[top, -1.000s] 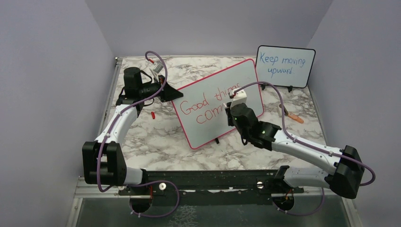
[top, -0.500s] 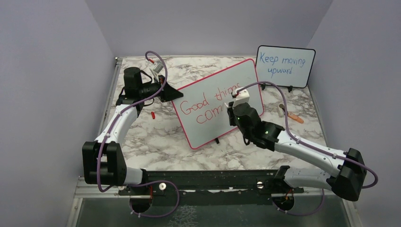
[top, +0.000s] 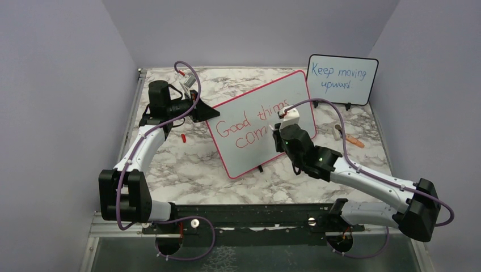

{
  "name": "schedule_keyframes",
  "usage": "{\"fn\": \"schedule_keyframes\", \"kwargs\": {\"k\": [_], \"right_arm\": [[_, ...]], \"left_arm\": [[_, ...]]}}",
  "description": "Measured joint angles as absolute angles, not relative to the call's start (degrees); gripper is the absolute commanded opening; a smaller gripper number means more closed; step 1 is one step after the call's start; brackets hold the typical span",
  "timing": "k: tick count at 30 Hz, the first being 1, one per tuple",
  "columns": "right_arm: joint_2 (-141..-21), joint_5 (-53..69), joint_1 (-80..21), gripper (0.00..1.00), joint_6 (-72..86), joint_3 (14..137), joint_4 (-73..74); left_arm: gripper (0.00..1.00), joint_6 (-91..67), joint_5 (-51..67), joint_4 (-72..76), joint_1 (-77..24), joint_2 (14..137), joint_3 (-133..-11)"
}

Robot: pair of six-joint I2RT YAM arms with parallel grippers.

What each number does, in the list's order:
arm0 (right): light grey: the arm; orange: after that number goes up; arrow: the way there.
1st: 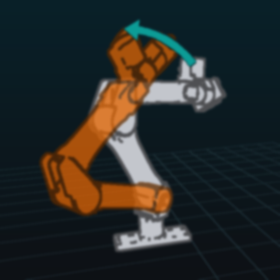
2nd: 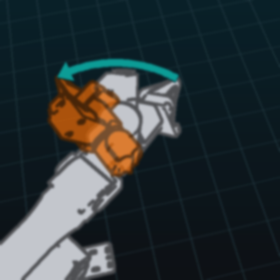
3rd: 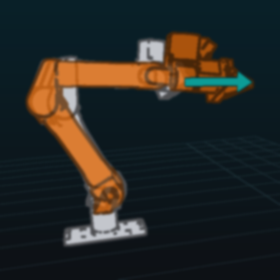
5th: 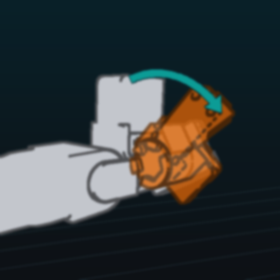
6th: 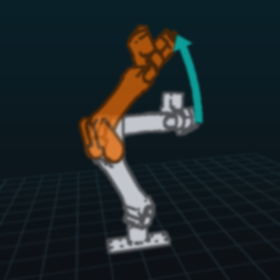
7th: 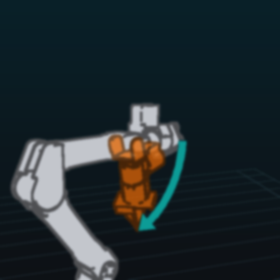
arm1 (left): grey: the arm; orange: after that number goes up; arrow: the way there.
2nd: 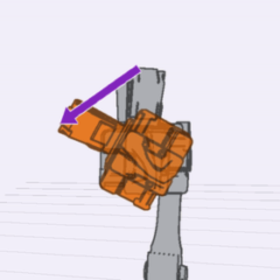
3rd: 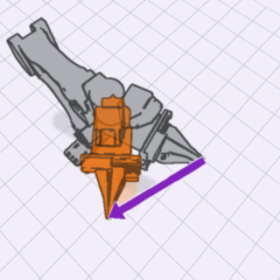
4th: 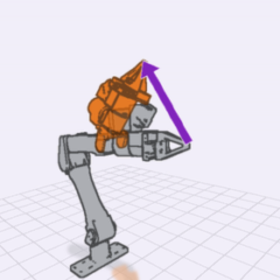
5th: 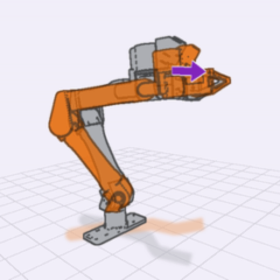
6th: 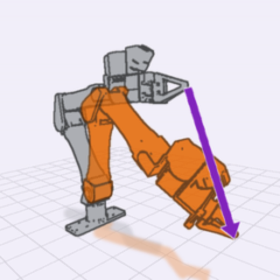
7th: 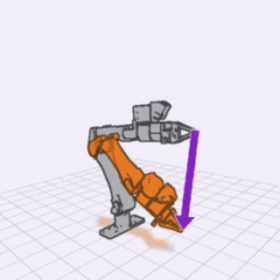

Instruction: Write a sentence on the whiteboard

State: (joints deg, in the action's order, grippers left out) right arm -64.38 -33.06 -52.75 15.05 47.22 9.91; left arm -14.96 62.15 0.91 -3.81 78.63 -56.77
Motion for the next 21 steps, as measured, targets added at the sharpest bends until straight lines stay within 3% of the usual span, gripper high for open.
{"fn": "schedule_keyframes", "kwargs": {"k": [21], "right_arm": [[-66.5,-32.8,-52.8,0.01,16.0,47.1,10.3]], "left_arm": [[0.00,-15.0,62.1,0.8,-3.8,78.7,-56.8]]}}
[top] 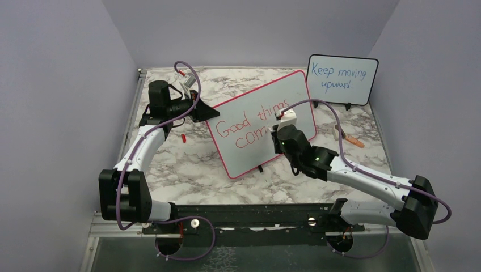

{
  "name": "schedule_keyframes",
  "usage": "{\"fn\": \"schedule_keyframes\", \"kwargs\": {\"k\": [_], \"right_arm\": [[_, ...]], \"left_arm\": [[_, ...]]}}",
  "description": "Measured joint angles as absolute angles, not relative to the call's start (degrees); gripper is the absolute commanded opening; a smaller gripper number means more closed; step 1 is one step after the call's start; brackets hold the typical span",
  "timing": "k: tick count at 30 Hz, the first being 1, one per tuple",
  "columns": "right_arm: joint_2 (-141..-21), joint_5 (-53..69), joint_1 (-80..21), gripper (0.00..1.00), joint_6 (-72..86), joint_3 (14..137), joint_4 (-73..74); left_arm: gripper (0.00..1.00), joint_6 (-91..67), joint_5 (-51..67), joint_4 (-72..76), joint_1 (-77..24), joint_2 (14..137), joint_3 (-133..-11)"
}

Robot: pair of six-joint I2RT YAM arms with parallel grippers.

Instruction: Write a sentence on the whiteboard

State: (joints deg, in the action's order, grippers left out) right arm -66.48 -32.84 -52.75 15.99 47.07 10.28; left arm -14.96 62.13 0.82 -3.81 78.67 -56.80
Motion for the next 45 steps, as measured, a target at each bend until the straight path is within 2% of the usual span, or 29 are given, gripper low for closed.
{"fn": "schedule_keyframes", "kwargs": {"k": [18,45], "right_arm": [[-64.3,-31.6,-52.8,0.00,18.4,45.1,15.2],[-63.7,-32.4,-50.4,0.01,14.0,45.3,9.3]], "left_arm": [[0.00,-15.0,62.2,0.8,-3.8,78.7,-56.9],[0.00,-14.9,62.2,0.7,-3.8,78.7,-56.9]]}}
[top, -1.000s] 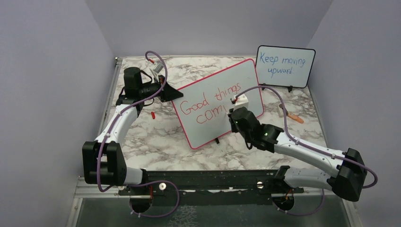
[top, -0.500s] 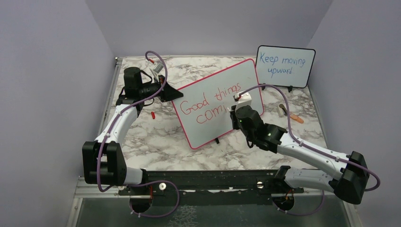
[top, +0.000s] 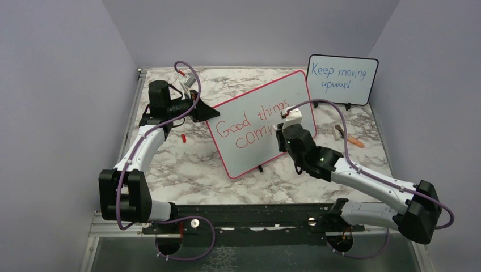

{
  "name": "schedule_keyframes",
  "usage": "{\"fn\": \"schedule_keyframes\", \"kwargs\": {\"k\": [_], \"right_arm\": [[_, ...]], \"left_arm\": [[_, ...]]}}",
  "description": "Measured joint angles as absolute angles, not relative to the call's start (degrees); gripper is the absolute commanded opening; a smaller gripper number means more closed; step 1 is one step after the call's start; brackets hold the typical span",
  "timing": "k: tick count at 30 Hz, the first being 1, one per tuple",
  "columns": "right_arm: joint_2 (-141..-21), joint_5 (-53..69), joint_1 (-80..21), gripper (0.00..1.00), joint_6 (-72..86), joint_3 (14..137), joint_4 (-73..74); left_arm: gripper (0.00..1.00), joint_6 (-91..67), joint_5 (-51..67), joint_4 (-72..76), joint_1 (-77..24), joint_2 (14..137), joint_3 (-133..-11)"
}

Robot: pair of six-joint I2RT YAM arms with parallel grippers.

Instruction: Write a sentence on the whiteboard

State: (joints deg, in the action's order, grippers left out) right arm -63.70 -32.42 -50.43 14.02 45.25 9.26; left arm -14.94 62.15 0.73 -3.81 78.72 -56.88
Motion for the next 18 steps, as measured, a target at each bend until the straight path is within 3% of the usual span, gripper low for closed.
{"fn": "schedule_keyframes", "kwargs": {"k": [18], "right_arm": [[-64.7,-32.0,-49.6,0.01,13.4,45.6,8.1]], "left_arm": [[0.00,-14.9,62.2,0.7,-3.8,78.7,-56.9]]}}
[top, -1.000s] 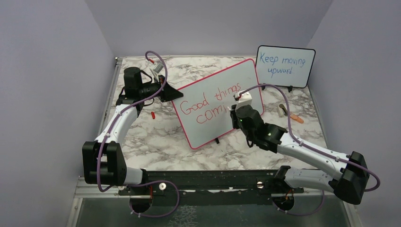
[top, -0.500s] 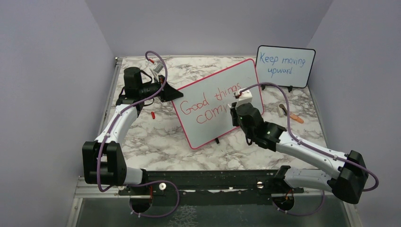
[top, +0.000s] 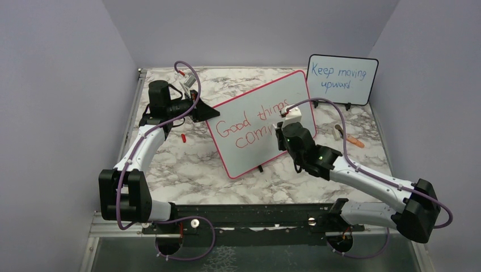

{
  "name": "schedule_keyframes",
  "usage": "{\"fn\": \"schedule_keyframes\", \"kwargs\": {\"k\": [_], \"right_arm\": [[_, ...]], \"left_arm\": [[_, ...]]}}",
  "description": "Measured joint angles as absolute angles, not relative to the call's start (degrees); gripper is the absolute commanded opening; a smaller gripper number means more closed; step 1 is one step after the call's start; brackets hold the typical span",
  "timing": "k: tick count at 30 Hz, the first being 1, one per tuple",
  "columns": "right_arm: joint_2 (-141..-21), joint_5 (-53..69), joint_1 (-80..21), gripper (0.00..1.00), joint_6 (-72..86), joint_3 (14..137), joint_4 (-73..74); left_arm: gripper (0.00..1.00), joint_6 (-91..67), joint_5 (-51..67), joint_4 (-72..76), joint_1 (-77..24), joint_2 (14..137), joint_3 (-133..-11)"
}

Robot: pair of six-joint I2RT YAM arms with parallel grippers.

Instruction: Write a sentence on the whiteboard

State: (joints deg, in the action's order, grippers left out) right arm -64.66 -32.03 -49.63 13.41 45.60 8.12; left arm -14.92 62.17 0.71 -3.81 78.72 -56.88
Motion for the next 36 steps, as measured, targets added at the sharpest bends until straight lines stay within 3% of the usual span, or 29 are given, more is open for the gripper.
{"fn": "schedule_keyframes", "kwargs": {"k": [36], "right_arm": [[-63.6,-31.2,-49.1,0.01,16.4,43.9,10.2]], "left_arm": [[0.00,-14.9,62.2,0.7,-3.8,78.8,-56.9]]}}
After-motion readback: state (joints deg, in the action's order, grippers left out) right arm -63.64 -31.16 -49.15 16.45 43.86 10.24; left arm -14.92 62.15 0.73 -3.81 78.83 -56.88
